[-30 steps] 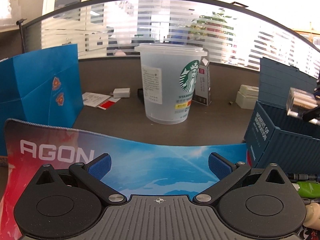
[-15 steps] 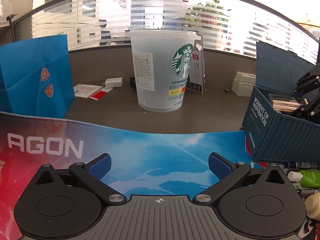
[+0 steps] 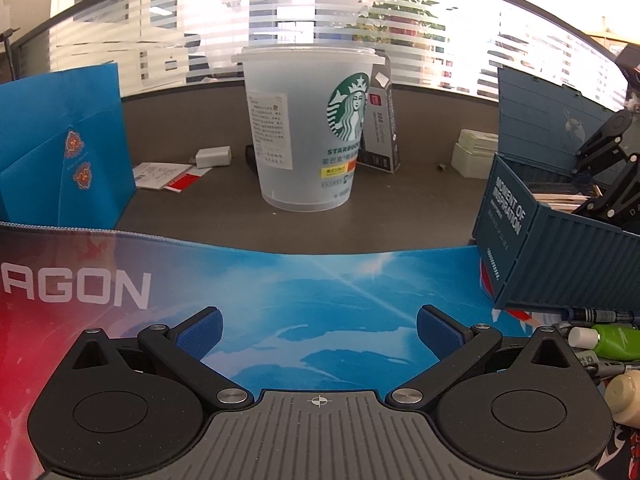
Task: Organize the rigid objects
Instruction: 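Carry the tumbler with the right gripper over the open teal box, then lower the tumbler into the teal box and open the right gripper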
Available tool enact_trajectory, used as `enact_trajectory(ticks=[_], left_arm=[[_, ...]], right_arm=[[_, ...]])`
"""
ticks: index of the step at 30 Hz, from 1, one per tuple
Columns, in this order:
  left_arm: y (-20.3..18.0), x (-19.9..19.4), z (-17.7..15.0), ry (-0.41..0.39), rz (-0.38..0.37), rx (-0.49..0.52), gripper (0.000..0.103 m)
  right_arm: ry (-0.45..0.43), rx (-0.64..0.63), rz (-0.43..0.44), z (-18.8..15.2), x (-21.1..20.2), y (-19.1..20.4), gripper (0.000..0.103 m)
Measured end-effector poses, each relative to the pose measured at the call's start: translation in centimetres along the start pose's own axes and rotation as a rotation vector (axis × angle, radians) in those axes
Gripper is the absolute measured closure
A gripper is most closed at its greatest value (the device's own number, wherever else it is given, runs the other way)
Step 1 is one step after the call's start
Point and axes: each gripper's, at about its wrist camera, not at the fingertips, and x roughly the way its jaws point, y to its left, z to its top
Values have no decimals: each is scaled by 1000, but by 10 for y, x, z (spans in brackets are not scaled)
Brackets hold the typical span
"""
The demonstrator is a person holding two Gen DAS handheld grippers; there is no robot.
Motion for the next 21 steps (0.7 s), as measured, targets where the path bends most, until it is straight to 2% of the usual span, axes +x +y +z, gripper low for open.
enact_trajectory(ticks=[9,21], left_arm=[[-9,2,-3,21,-23,37,0],[-12,3,-4,45,-53,46,0]], right_arm=[[73,-35,-12,6,7,5,68],[128,-91,-15,12,11,10,68]])
